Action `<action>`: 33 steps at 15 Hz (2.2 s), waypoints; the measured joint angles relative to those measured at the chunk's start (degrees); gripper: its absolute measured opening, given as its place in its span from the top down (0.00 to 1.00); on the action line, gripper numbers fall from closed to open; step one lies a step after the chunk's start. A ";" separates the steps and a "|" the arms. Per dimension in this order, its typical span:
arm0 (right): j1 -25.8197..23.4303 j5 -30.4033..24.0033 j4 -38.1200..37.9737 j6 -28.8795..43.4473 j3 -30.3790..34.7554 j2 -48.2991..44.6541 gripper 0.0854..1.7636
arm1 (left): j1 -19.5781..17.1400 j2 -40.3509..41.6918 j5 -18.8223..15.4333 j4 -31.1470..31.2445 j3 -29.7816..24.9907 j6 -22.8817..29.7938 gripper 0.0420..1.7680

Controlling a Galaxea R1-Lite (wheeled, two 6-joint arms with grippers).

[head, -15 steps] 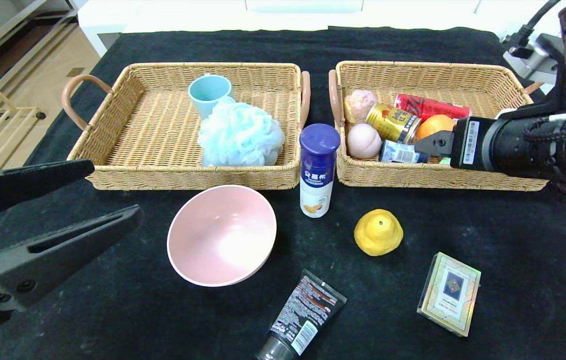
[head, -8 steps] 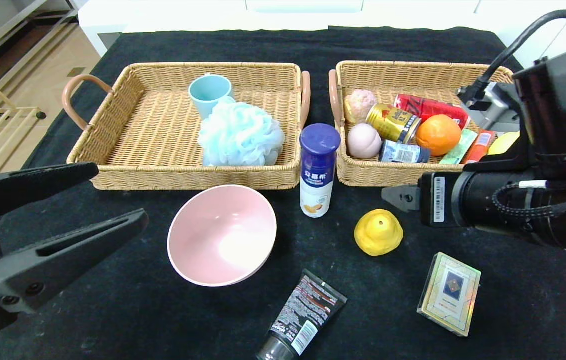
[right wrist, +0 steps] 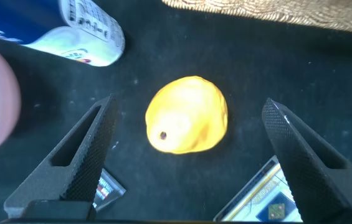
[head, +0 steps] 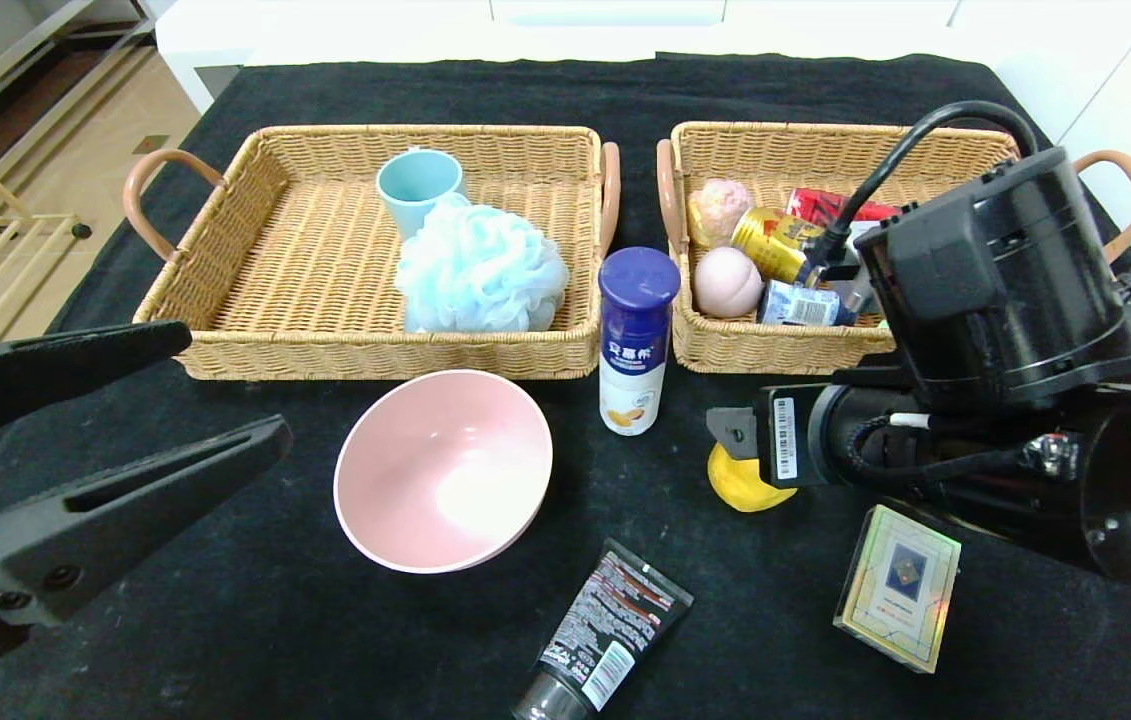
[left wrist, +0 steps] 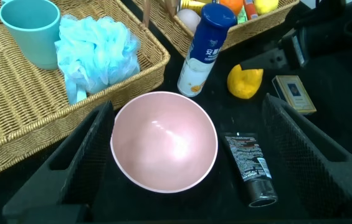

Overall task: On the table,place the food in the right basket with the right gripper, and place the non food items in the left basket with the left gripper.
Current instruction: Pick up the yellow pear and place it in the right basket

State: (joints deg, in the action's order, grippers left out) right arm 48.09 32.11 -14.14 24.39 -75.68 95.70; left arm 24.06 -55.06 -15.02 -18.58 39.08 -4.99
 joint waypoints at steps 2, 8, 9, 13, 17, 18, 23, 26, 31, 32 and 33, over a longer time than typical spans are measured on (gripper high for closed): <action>0.00 0.18 0.15 0.05 -0.21 1.19 0.04 | 0.00 0.05 -0.02 0.00 0.05 0.00 0.03; -0.68 3.17 1.46 2.36 -0.06 4.22 0.04 | -0.06 0.18 -0.02 -0.10 0.20 0.02 0.03; -0.94 3.25 1.46 2.39 -0.06 4.68 0.04 | -0.06 0.20 -0.02 -0.10 0.20 0.02 0.03; -1.21 3.28 1.44 2.43 -0.06 5.92 0.04 | -0.06 0.44 -0.02 -0.10 0.22 0.02 0.03; -1.21 3.35 1.44 2.54 -0.30 7.30 0.03 | -0.06 0.83 -0.02 -0.10 0.38 0.00 0.03; -1.21 3.36 1.46 2.58 -0.37 7.67 0.03 | -0.06 0.90 -0.02 -0.10 0.39 0.02 0.03; -1.21 3.39 1.50 2.72 -0.63 9.02 0.03 | -0.06 1.18 -0.05 -0.10 0.52 0.00 0.03; -1.24 3.33 1.46 2.76 -0.72 9.16 0.28 | -0.06 1.32 -0.02 -0.10 0.55 -0.16 0.03; -1.23 3.36 1.48 2.80 -0.83 9.70 0.34 | -0.06 1.82 -0.02 -0.10 0.63 -0.18 0.03; -1.21 3.39 1.50 2.78 -0.83 9.81 0.34 | -0.06 1.88 -0.02 -0.10 0.63 -0.18 0.03; -1.21 3.41 1.48 2.80 -0.83 9.90 0.34 | -0.06 1.93 -0.02 -0.10 0.63 -0.18 0.03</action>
State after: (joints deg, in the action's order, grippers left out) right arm 46.89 35.52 -12.67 27.20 -76.51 105.59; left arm 24.00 -53.14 -15.04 -18.68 39.72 -5.17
